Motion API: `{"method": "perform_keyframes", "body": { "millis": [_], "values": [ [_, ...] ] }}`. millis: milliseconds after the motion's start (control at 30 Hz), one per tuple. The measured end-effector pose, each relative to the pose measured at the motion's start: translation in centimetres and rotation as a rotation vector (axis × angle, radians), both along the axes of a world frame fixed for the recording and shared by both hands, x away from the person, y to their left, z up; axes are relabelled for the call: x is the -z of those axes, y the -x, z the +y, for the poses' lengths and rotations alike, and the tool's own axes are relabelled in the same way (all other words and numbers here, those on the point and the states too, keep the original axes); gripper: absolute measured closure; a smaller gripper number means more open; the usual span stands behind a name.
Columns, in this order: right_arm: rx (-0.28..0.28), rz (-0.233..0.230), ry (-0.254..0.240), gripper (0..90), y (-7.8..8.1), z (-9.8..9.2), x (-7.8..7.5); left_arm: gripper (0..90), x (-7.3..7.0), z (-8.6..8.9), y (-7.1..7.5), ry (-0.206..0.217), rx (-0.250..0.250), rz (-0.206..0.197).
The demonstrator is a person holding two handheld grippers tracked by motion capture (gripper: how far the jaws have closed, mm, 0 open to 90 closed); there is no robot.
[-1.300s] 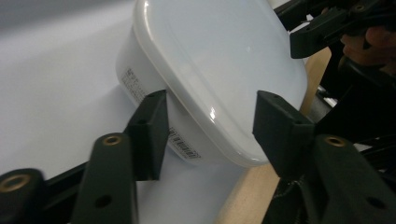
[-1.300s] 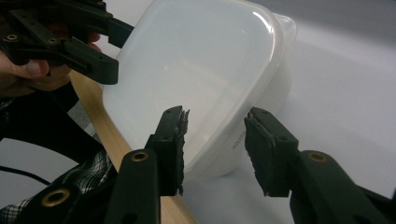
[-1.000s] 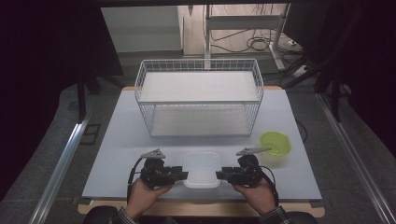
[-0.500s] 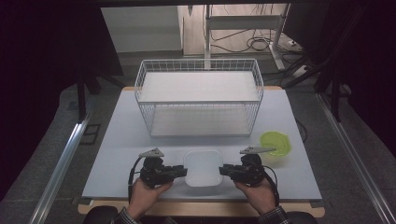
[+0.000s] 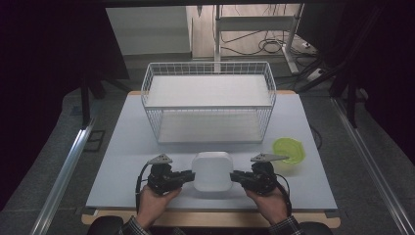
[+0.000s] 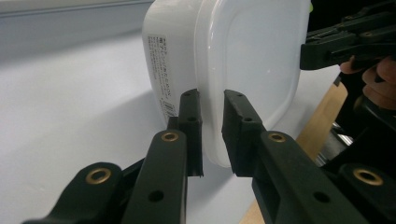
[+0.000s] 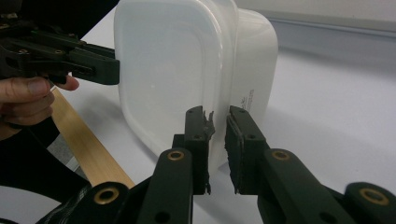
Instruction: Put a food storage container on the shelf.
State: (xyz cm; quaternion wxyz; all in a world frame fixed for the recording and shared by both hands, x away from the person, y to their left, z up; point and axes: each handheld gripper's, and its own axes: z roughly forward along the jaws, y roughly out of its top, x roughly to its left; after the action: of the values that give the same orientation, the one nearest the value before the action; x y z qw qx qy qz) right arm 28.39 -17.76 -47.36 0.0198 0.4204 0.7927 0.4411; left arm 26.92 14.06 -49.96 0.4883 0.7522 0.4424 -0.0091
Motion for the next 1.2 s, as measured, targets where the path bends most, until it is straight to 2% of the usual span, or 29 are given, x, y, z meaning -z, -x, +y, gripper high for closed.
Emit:
{"method": "perform_keyframes", "body": {
  "millis": [133,300,567,933,1200],
  "values": [
    [-0.003,-0.014,-0.011,79.3,-0.1,0.0,-0.5,78.5,-0.7,0.1,-0.1,-0.002,-0.005,-0.022],
    [-0.004,-0.044,-0.023,79.3,-0.4,0.1,-1.6,78.5,-2.2,0.3,-0.5,-0.008,-0.007,-0.060],
    [-0.009,-0.109,-0.034,79.3,-1.4,0.3,-4.2,78.5,-5.0,0.5,-1.4,-0.012,-0.018,-0.125],
    [-0.008,-0.152,-0.061,79.2,-3.2,0.6,-7.1,78.6,-8.4,0.8,-3.0,-0.002,-0.036,-0.190],
    [-0.010,-0.200,-0.060,79.2,-4.4,0.9,-9.6,78.6,-10.9,1.1,-4.1,-0.005,-0.048,-0.231]
  ]
}}
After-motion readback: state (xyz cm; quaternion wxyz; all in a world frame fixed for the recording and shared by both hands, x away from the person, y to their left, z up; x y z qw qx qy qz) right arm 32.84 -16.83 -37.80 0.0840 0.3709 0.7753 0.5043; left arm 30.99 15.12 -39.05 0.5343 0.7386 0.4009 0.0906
